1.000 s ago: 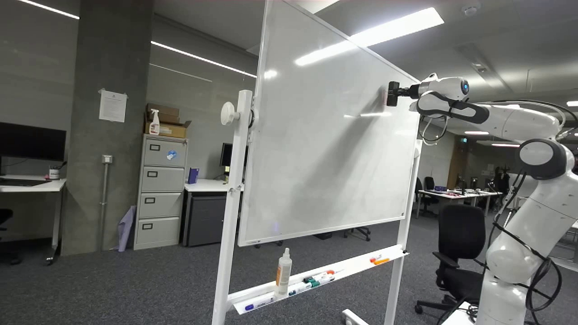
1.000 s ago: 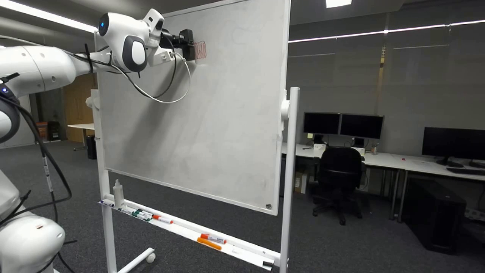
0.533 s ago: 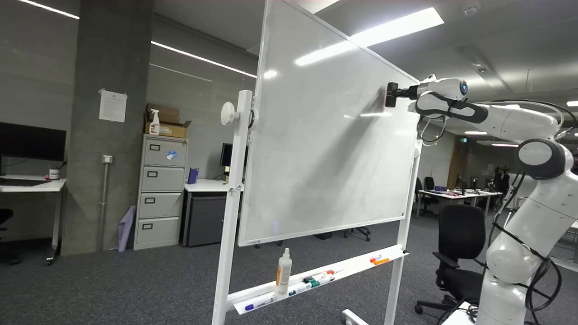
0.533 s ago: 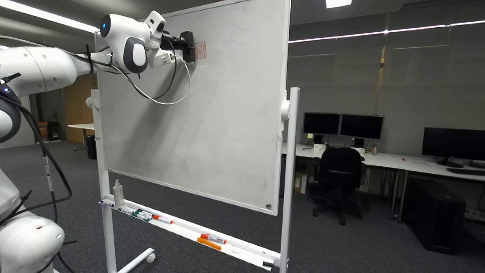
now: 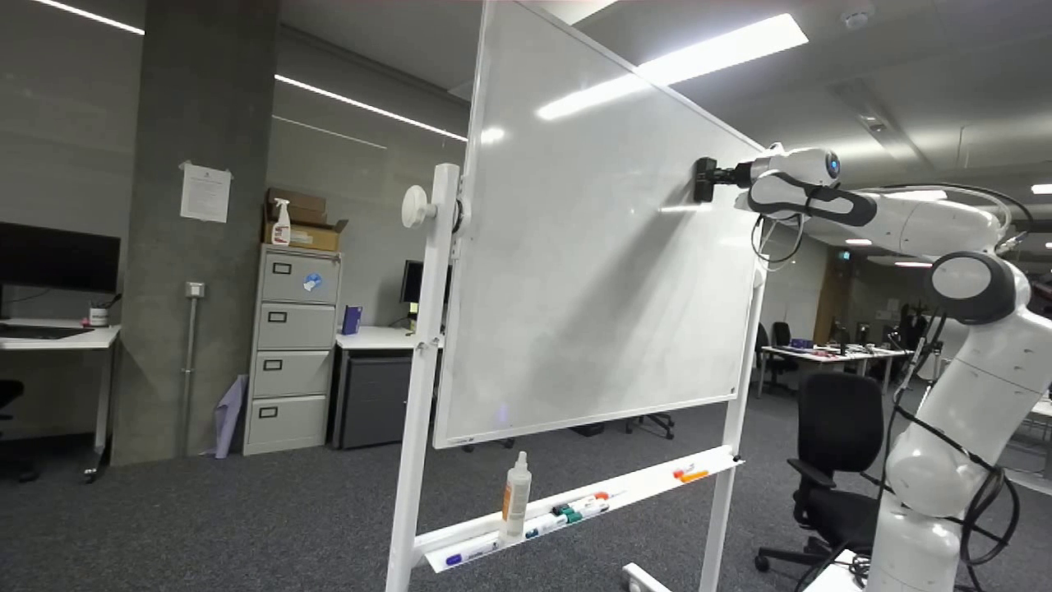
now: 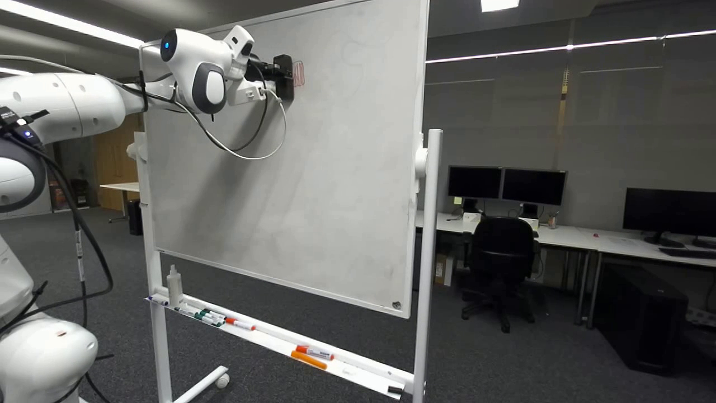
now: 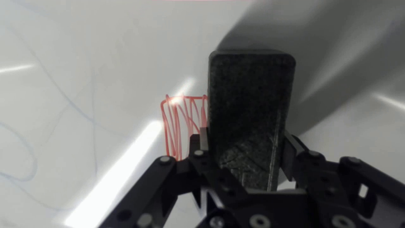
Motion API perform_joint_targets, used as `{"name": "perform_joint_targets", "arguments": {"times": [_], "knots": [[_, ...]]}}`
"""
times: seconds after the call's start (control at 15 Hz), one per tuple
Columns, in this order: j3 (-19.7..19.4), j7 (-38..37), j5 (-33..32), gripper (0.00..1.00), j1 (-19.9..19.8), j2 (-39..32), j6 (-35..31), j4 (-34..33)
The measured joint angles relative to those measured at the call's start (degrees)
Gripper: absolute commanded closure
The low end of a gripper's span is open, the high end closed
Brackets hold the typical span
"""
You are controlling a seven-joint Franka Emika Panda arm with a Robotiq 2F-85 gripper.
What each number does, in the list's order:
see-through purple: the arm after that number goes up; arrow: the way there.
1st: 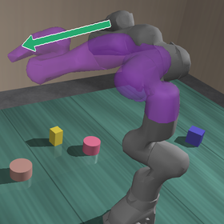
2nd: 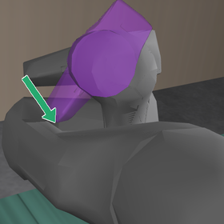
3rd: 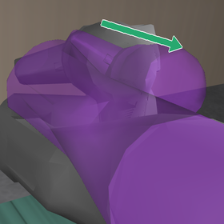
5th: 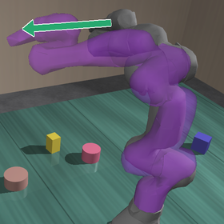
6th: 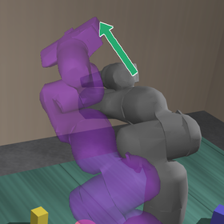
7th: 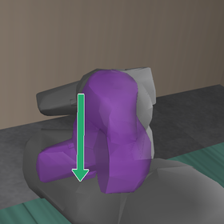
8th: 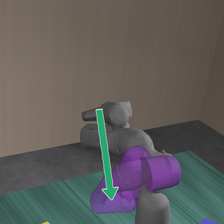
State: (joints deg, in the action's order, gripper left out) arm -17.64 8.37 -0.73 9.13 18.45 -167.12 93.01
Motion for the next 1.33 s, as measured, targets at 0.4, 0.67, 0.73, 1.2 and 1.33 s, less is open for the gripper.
{"name": "perform_joint_targets", "arguments": {"times": [0.4,0.67,0.73,1.2,1.33], "knots": [[-4.7,4.8,2.7,0.70,5.8,-0.7,0.0,-1.9],[-7.6,6.0,3.8,0.70,8.7,-1.0,0.0,-3.3],[-8.4,6.0,3.9,0.70,9.2,-1.2,0.0,-3.7],[-15.3,6.0,5.6,0.70,10.8,-3.1,0.0,-6.5],[-16.7,6.0,6.2,0.70,11.5,-3.7,0.0,-7.1]]}}
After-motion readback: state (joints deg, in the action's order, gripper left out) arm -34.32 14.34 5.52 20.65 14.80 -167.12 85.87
